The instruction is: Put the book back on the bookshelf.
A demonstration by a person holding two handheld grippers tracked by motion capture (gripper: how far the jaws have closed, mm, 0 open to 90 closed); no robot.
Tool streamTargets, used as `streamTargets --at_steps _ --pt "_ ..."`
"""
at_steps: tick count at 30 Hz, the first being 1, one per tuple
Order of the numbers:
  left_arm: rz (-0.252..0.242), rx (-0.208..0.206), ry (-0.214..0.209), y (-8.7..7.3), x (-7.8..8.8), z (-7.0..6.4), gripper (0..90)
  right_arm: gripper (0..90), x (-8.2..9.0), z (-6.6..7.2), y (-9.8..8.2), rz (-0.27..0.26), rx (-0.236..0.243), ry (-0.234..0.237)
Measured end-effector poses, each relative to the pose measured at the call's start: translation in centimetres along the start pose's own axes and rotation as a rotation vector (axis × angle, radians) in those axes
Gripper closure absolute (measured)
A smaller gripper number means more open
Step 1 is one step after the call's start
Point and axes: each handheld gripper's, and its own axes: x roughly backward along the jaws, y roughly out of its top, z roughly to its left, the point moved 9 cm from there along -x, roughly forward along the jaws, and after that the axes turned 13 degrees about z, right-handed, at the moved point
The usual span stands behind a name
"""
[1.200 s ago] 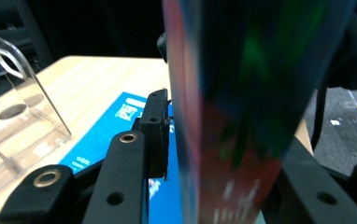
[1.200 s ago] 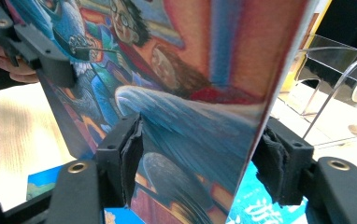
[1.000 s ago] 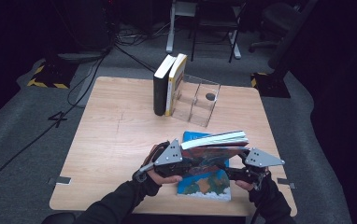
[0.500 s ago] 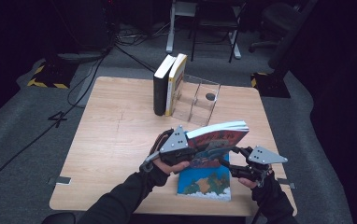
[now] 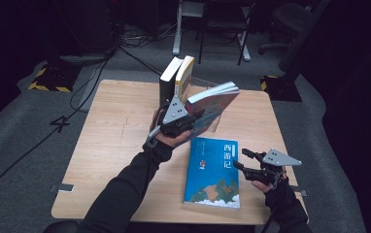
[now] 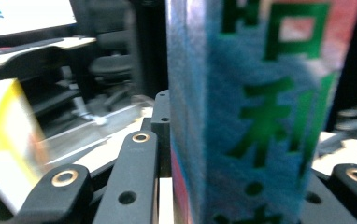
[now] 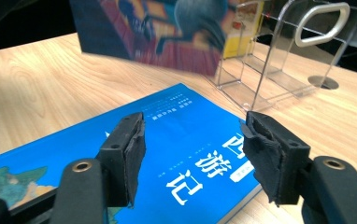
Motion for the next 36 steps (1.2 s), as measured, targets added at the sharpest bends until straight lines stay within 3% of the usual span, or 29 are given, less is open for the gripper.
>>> streamTargets --at_steps 4,6,10,12,17,26,32,36 --pt "0.02 0.048 0.067 -0.8 -0.9 2.7 73.7 40.5 -0.5 0.1 -0.3 0.02 0.01 -0.002" --pt "0.01 0.04 0.099 -0.9 -1.2 3.5 73.7 41.1 -0.7 0.2 -0.5 0.026 0.013 0.002" --pt "0.003 0.105 0.123 -1.0 -1.9 4.9 73.7 41.3 -0.7 0.3 -0.6 0.024 0.016 0.008" --pt "0.005 0.118 0.144 -1.0 -2.3 5.4 73.6 41.4 -0.9 0.3 -0.7 0.028 0.012 0.011" --pt "0.023 0.139 0.174 -1.1 -2.5 6.2 73.7 41.5 -1.1 0.5 -0.8 0.041 0.029 0.01" --pt "-0.008 0.239 0.21 -0.7 -1.4 8.1 73.7 41.9 -1.1 0.5 -0.8 0.041 0.022 0.017" --pt "0.005 0.238 0.203 -0.1 -3.2 7.8 73.7 41.9 -1.4 0.7 -0.9 0.05 0.031 0.022" --pt "0.018 0.236 0.212 0.4 -5.3 7.6 73.7 41.9 -1.4 0.6 -0.9 0.05 0.026 0.024"
